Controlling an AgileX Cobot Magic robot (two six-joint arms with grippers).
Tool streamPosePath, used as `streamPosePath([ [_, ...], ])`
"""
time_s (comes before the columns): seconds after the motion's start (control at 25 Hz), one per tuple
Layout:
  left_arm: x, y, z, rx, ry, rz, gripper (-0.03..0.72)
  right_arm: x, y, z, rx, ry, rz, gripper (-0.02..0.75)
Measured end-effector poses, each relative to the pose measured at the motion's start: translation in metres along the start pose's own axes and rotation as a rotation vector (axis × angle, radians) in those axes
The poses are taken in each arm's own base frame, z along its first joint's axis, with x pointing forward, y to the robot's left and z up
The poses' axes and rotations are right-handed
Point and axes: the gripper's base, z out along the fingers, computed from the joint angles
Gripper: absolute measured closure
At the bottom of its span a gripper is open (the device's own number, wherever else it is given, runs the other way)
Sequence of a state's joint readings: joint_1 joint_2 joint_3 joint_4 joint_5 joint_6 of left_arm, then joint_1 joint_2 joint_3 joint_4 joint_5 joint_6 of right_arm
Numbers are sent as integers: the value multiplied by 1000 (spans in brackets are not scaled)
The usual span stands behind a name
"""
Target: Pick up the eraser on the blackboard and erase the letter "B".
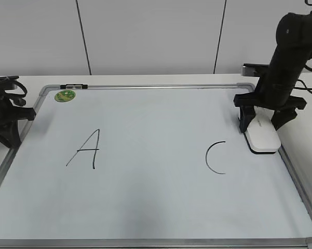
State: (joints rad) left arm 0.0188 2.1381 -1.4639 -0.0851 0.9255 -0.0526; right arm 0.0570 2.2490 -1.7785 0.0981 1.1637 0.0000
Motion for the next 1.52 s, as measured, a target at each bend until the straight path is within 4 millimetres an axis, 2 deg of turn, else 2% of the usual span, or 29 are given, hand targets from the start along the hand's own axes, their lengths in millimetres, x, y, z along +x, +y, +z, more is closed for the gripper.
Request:
streamPosePath([
  [0.16,0,0,0,1,0,-1,659,-1,-1,6,1,9,8,76],
  [0.32,0,0,0,1,1,-1,657,-1,-1,5,13,14,10,66],
  [0.44,0,0,-3,2,-7,0,627,-3,-1,-4,22,14,13,66],
  [0.56,-6,-1,-17,-5,-54,12,513,-16,0,-25,27,-64,8,66],
  [0.8,-11,-1,-67,-34,-182,45,172,-25,2,-55,31,-162,16,69],
  [0.92,-7,-1,-82,-40,-204,51,86,-22,3,-71,29,-194,15,75],
  [1.2,7,-4,-118,-49,-225,66,95,-4,6,-113,25,-261,12,149],
  [1.48,32,-8,-182,-42,-364,81,98,39,9,-168,25,-339,5,174],
  [1.52,39,-8,-191,-40,-387,81,98,40,9,-169,25,-341,5,174],
])
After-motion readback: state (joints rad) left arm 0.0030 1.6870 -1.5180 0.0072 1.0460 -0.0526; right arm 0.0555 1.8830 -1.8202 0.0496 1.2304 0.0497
